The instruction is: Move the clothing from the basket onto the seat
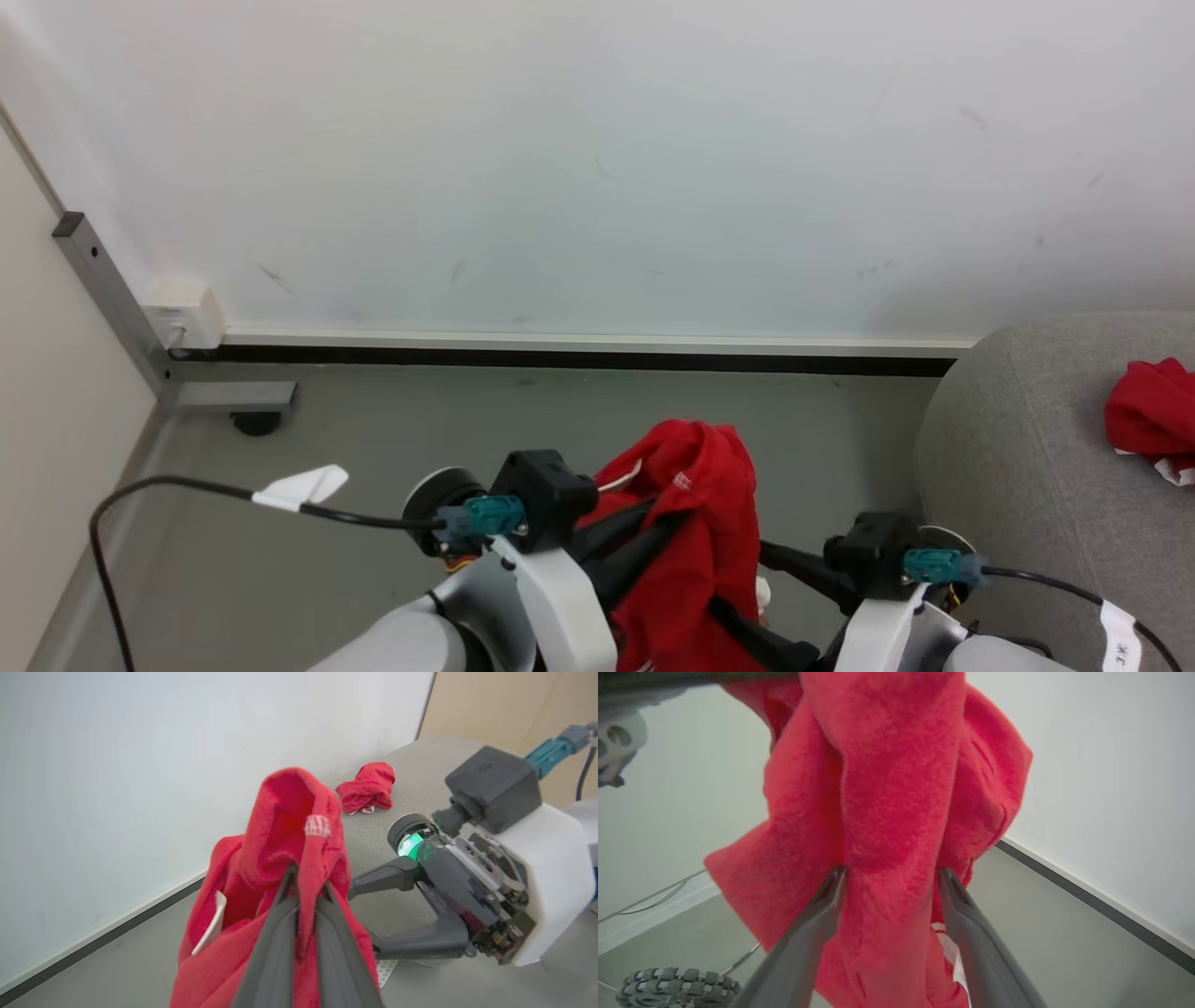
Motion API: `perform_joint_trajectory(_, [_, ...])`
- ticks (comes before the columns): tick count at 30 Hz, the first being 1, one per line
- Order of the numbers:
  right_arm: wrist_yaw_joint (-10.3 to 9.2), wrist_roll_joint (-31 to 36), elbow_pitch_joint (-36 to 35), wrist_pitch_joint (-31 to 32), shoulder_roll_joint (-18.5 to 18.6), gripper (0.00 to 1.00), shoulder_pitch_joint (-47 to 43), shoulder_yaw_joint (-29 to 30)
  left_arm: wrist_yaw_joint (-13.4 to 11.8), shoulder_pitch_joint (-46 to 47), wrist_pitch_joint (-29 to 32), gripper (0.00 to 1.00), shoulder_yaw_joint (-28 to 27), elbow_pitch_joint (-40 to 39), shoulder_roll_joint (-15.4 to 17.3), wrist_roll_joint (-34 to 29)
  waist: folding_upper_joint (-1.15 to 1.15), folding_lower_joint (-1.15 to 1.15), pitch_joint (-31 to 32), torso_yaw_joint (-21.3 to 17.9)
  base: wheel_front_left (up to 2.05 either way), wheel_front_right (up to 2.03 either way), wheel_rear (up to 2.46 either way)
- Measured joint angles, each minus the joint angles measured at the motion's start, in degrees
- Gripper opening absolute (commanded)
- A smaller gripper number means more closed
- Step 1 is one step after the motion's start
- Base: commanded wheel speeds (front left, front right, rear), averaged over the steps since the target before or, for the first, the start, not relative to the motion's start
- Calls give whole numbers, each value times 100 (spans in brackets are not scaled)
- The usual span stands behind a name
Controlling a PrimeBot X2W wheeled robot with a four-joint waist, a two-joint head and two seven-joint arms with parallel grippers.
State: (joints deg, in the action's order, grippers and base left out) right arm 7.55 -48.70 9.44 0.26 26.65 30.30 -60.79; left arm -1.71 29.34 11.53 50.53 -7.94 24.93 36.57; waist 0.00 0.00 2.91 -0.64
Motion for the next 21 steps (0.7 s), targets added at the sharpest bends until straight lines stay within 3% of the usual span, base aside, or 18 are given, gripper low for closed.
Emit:
perform_joint_trajectory(4, [0,-573,171,-13,-73,100,414,-652,68,17,35,0,73,-31,-110,75,0,0,15,42,0,0,0])
perform_joint_trajectory(5, [0,-679,189,-85,-112,83,506,-791,75,21,47,0,82,-29,-125,75,0,0,19,55,0,0,0])
perform_joint_trajectory(6, [0,-780,203,-171,-156,49,593,-895,90,28,47,0,92,-24,-140,79,0,0,22,71,0,0,0])
perform_joint_trajectory(8, [0,-949,232,-387,-208,4,738,-1022,101,37,46,0,93,-11,-160,92,0,1,27,103,0,0,0])
perform_joint_trajectory(9, [0,-1006,252,-513,-214,0,796,-1076,101,39,43,0,89,-5,-168,102,0,0,27,118,0,0,0])
perform_joint_trajectory(19, [0,-1302,547,-1261,-157,0,966,-1244,-64,34,-113,0,-111,205,-1,131,0,1,18,170,0,0,0])
perform_joint_trajectory(20, [0,-1321,566,-1296,-145,0,975,-1247,-81,30,-160,34,-123,235,13,122,0,1,16,165,0,0,0])
perform_joint_trajectory(21, [0,-1347,593,-1337,-137,0,987,-1249,-104,19,-212,76,-146,258,16,111,0,1,13,160,0,0,0])
